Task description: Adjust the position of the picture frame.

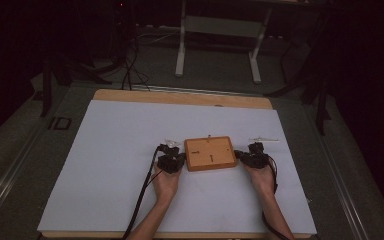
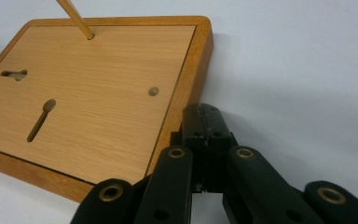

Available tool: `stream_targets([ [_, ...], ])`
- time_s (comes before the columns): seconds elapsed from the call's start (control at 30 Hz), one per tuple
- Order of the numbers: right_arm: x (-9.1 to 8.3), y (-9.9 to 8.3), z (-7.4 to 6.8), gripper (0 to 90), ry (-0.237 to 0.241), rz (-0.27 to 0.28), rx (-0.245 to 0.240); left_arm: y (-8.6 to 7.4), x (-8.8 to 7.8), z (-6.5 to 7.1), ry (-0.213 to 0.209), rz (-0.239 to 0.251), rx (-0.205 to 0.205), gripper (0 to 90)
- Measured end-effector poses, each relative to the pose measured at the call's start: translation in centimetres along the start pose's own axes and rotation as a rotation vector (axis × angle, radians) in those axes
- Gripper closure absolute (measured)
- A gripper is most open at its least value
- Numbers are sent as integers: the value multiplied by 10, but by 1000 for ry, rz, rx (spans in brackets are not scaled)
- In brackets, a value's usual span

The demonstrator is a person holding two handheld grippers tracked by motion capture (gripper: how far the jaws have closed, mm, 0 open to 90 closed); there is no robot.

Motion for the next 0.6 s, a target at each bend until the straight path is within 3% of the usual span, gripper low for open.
stream_targets([
  [0.13, -1, -1, -2, 900, -11, 3, 15, 0, 0, -1, -9, 2, -13, 900],
  [0.27, -2, -3, -2, 900, 6, -1, 30, 1, -2, -3, -14, 26, -26, 900],
  [0.4, -3, -4, -1, 900, 21, -2, 39, 5, -6, -1, -3, 30, 17, 900],
  [0.6, -3, -5, -1, 900, 32, -9, 50, 5, -5, -4, -9, 24, -2, 900],
])
Point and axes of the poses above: each handheld gripper's, and its own axes: x roughly forward along the jaws, y roughly out of its top, z roughly to its right, the point moved 1 cm from there along x, roughly forward along the jaws, and after that the axes turned 15 degrees about x, right-handed, at the moved point
